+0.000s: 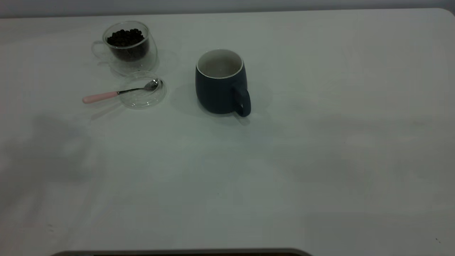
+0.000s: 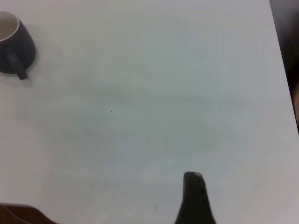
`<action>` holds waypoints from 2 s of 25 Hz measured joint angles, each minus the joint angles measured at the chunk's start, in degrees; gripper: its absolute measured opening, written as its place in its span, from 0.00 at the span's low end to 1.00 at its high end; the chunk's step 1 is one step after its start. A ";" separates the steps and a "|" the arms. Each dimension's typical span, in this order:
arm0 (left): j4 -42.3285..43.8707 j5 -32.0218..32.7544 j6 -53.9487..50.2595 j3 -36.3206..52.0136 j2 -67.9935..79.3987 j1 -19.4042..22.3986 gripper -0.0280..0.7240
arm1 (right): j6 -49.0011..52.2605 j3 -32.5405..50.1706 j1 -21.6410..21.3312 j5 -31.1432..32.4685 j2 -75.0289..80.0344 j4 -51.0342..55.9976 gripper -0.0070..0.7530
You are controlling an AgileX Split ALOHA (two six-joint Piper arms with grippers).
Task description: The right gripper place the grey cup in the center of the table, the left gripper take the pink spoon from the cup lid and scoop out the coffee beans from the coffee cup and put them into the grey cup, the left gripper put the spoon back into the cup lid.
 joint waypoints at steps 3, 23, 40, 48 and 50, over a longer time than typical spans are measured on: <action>4.17 0.00 -2.69 10.05 -8.21 0.00 0.82 | 0.00 0.00 0.00 0.00 0.00 0.00 0.78; 12.51 -1.85 -14.94 53.46 -54.56 0.00 0.82 | 0.00 0.00 0.00 0.00 0.00 0.00 0.78; 12.53 -1.76 -14.99 55.81 -58.37 0.00 0.82 | 0.00 0.00 0.00 0.00 0.00 0.00 0.78; 12.53 -2.13 -14.99 55.91 -59.19 0.33 0.82 | 0.00 0.00 0.00 0.00 0.00 0.00 0.78; 12.48 -2.21 -15.05 56.11 -60.75 2.29 0.82 | 0.00 0.00 0.00 0.00 0.00 0.00 0.78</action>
